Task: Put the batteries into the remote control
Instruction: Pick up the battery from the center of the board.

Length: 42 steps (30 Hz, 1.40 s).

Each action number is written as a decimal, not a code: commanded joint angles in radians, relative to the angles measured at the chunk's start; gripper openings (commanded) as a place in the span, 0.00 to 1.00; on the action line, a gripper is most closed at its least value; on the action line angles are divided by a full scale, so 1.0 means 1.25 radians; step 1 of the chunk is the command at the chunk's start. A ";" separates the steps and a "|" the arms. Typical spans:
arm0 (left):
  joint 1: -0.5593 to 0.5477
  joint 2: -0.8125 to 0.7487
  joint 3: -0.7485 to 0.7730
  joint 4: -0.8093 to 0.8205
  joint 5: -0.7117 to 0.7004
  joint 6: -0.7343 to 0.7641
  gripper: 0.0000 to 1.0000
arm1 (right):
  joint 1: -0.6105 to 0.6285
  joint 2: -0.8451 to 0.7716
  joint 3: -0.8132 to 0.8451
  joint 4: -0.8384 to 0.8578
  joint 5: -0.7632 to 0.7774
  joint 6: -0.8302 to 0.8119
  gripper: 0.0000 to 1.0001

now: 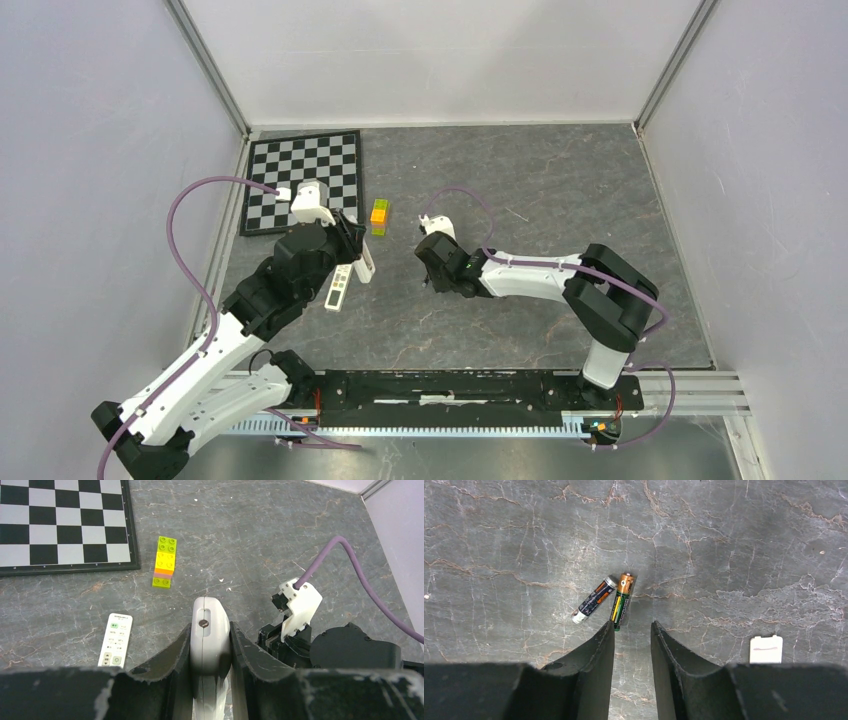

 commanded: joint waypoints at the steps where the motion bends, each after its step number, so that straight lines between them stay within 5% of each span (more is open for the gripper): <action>1: 0.003 -0.006 0.000 0.025 -0.032 -0.016 0.02 | 0.003 0.007 0.029 0.038 0.001 -0.004 0.37; 28: 0.004 0.012 0.005 0.027 -0.016 -0.011 0.02 | -0.012 0.093 0.045 0.022 0.018 -0.001 0.30; 37: 0.003 0.026 0.001 0.028 0.012 -0.016 0.02 | -0.030 0.065 0.001 0.032 0.043 0.013 0.11; 42: 0.004 0.043 -0.012 0.048 0.059 -0.034 0.02 | -0.047 -0.002 -0.040 0.052 0.069 0.011 0.08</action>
